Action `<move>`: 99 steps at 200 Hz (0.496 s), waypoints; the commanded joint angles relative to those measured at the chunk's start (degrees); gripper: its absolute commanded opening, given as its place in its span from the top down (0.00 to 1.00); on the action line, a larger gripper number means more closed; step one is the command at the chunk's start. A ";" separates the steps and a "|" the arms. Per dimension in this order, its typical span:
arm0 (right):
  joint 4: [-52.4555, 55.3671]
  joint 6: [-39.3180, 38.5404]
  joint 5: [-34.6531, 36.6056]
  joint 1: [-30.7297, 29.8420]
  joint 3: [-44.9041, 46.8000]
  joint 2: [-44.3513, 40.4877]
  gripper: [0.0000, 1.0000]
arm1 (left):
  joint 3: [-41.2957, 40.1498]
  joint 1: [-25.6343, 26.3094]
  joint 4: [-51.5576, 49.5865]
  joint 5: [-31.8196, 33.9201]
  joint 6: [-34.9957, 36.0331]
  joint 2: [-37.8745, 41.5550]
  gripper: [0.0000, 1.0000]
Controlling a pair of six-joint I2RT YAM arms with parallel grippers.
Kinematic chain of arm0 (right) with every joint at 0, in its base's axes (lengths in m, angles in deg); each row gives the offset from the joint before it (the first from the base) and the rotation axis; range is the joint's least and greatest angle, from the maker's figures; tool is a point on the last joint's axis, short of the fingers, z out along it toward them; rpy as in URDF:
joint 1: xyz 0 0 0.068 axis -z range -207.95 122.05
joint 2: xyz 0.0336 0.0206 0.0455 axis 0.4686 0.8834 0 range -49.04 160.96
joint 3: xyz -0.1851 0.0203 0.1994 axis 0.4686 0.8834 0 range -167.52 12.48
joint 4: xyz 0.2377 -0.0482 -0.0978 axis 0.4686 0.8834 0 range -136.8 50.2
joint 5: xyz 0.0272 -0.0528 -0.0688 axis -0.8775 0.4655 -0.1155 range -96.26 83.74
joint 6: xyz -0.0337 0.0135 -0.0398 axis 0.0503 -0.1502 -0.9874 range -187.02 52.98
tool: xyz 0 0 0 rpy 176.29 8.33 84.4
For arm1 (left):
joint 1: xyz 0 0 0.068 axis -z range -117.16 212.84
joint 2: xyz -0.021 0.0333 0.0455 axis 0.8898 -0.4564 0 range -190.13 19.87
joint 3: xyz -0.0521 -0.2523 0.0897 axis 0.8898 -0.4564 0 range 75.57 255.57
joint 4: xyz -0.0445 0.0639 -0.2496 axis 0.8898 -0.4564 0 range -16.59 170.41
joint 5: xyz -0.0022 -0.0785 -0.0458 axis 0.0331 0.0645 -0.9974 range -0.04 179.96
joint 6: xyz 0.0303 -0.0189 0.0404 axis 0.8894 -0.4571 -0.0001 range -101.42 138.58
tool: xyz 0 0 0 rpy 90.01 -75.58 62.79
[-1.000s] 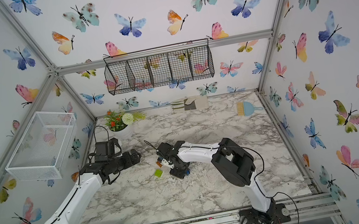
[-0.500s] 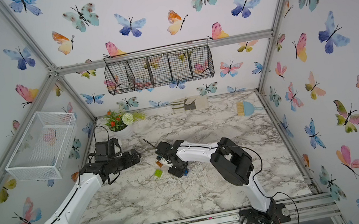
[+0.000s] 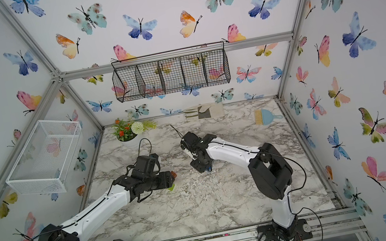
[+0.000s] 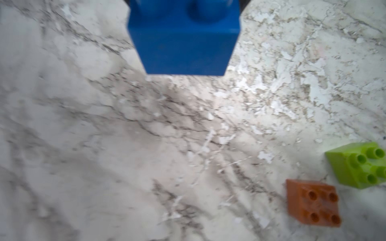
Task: Assemble the letter y with lego
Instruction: Pick up the lego brick from the center of the board, then move the lego brick at the center of the board.
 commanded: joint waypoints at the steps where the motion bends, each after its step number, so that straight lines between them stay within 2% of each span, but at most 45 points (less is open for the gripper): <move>1: 1.50 0.45 1.22 0.43 2.85 -2.64 0.80 | 1.51 1.01 -0.16 3.51 1.58 -3.45 0.35; 14: 1.37 0.53 1.06 0.67 4.00 -3.66 0.80 | 2.24 1.13 -1.08 4.75 2.79 -4.75 0.39; 67: 0.26 0.89 -1.51 0.68 5.63 -5.30 0.81 | 2.78 1.10 0.36 5.69 3.51 -8.83 0.41; 99: 0.71 1.06 -0.37 0.68 5.45 -5.60 0.80 | 2.65 1.27 0.43 4.44 3.42 -11.44 0.49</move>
